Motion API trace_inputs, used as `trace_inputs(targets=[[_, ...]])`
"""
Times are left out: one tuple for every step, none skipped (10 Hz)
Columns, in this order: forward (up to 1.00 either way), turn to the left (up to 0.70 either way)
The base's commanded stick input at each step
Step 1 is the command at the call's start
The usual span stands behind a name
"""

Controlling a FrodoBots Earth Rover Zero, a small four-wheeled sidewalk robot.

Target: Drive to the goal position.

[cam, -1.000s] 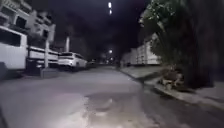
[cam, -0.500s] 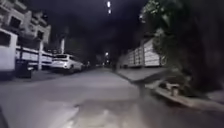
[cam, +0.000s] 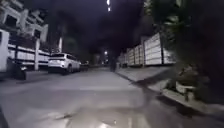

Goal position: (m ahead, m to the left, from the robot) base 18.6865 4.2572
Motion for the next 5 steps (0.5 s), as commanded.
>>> trace_inputs(targets=[[0.7, 0.0], [0.7, -0.34], [0.7, -0.35], [0.7, -0.25], [0.7, -0.06]])
